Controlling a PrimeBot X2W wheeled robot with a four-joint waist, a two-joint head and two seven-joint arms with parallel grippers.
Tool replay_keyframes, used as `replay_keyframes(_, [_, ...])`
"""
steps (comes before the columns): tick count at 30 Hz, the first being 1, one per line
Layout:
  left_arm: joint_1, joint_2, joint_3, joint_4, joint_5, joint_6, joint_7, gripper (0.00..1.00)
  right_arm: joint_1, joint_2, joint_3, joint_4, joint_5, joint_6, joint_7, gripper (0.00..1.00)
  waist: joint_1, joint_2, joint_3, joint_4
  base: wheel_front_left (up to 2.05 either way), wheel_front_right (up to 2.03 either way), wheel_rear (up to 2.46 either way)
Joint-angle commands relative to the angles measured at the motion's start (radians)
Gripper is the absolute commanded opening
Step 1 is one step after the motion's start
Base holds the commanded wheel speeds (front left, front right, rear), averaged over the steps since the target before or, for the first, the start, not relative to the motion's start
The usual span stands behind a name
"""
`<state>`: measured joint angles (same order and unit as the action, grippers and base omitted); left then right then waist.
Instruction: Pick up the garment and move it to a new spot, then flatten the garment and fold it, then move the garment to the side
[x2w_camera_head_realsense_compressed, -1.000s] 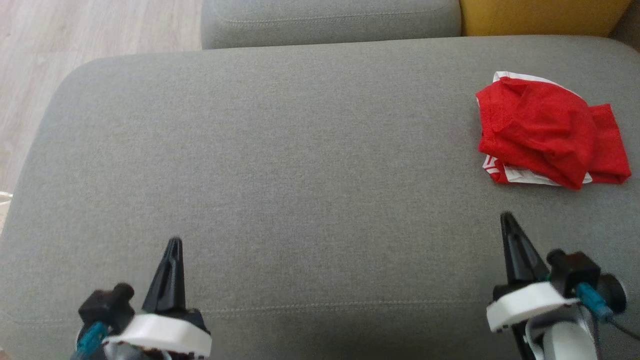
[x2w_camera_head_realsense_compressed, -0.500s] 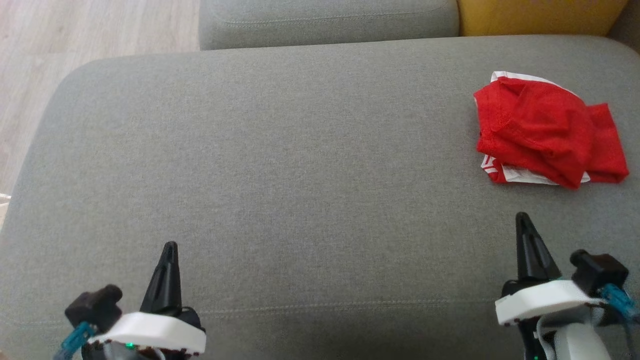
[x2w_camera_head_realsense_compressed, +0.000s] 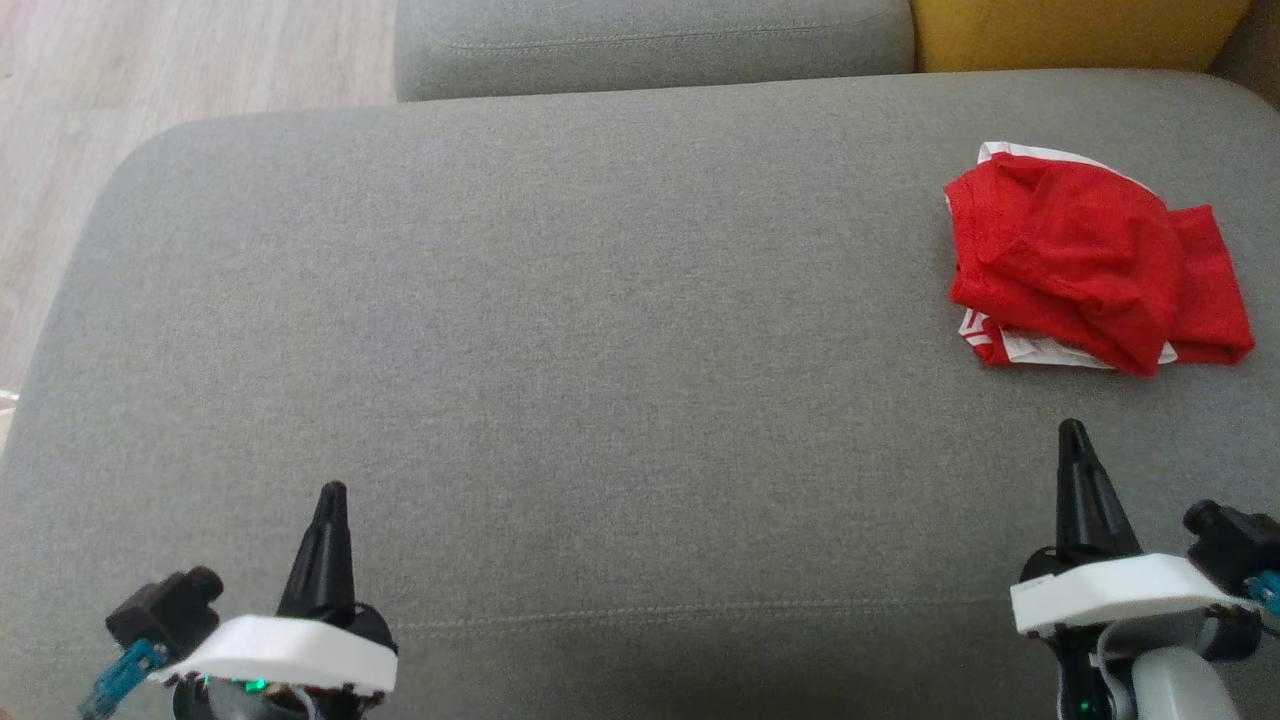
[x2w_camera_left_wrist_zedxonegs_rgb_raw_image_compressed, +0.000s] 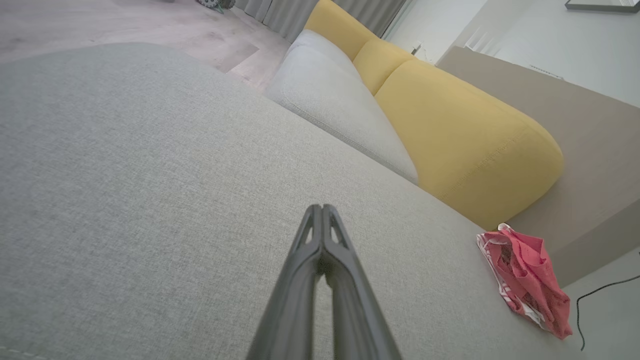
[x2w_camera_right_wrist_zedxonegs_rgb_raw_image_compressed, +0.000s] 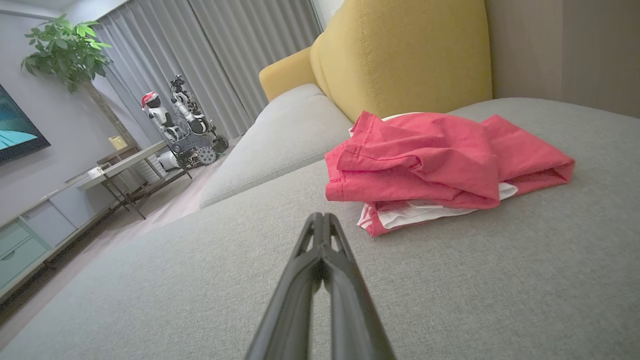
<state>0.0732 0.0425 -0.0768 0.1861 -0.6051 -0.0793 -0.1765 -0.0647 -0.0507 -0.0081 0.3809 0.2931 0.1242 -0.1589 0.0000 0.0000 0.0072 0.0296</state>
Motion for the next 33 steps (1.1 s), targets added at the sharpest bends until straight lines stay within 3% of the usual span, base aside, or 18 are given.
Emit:
replay_keyframes(1, [-0.058,0.011,0.023,-0.027,-0.027,-0.004,0.004,0.0,-0.04,-0.001,-0.002,-0.041,0.037,0.002,0.008,0.0,0.0,0.0,0.0,0.0,0.0,0.0,0.0])
replay_keyframes(33, [-0.098,0.018,0.068,0.001,-0.361,-0.02,0.091,0.0,-0.041,-0.001,-0.037,-0.073,0.463,0.003,0.096,0.0,0.0,0.0,-0.001,-0.01,0.0,0.0,0.0])
